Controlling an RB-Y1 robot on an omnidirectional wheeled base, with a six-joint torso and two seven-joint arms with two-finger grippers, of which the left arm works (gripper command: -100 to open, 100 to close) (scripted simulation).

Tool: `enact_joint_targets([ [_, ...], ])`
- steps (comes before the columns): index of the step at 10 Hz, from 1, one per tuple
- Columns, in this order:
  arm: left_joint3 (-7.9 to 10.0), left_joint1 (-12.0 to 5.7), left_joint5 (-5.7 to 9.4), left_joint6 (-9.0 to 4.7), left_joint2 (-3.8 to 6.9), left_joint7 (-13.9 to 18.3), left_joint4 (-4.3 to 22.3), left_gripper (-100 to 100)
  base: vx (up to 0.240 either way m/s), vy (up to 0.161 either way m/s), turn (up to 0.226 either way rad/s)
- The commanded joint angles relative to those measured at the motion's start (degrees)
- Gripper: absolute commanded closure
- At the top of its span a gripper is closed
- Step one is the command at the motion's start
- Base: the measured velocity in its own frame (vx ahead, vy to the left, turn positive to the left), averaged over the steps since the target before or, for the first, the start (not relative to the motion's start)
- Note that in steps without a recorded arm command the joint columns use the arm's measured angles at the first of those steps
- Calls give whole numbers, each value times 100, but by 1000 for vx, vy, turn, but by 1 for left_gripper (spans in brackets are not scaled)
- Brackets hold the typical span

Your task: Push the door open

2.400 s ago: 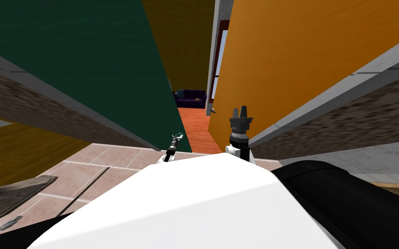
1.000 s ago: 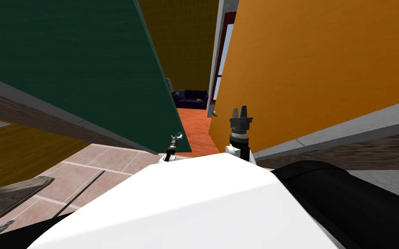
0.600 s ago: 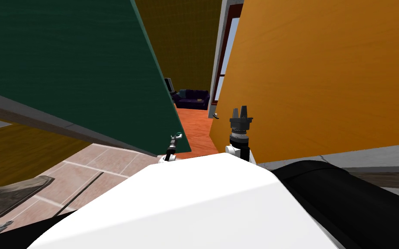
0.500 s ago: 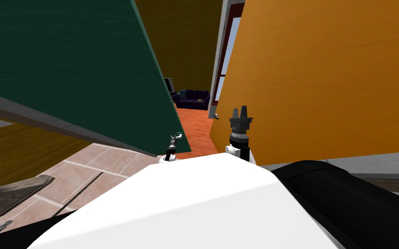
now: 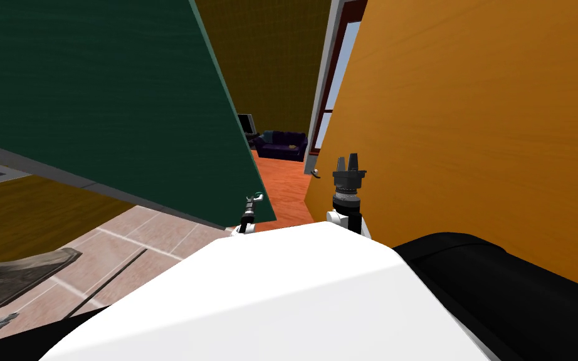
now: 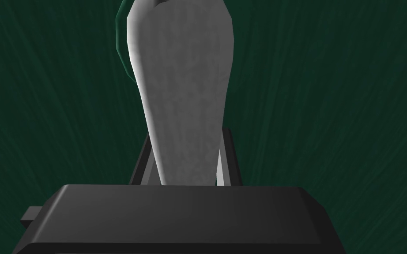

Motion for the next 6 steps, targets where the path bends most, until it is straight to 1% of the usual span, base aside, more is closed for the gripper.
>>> enact_joint_targets([
  [1,151,-106,106,-42,0,-145,60,100,177,-82,106],
  [3,261,-127,191,-6,-83,-281,68,100,212,-74,74],
  [6,399,-153,299,39,-210,-452,79,100,175,-85,80],
])
